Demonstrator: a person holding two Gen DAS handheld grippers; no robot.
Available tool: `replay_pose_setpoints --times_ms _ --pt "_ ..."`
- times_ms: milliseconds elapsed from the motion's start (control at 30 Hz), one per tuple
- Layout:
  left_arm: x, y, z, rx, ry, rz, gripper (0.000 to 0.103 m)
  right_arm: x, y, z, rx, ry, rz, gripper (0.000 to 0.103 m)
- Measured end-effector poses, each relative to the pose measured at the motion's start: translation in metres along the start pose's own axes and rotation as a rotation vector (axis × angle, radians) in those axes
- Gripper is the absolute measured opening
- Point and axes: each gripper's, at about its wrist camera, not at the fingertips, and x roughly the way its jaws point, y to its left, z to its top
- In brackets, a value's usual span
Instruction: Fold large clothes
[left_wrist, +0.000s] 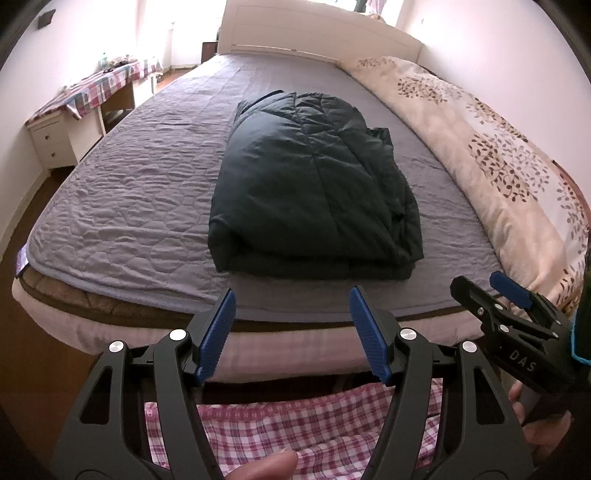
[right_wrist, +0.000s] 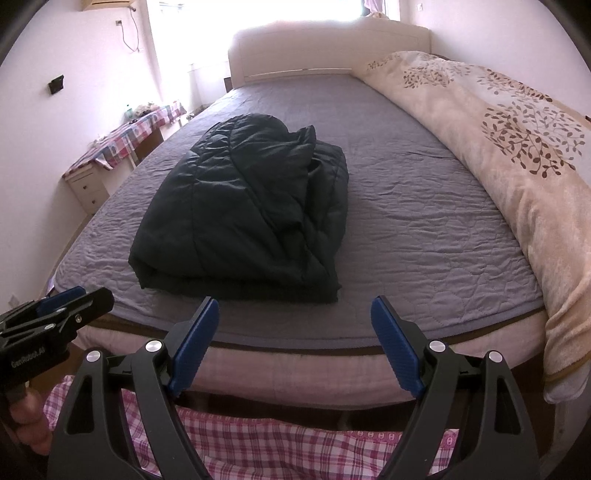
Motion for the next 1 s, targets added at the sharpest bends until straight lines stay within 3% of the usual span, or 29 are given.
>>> replay_pose_setpoints --times_ms 1000 --pt "0.0003 -0.0003 -0.0013 0.007 0.003 0.001 0.063 0.0022 -0.0007 -0.0006 0.003 0.008 0.003 0.082"
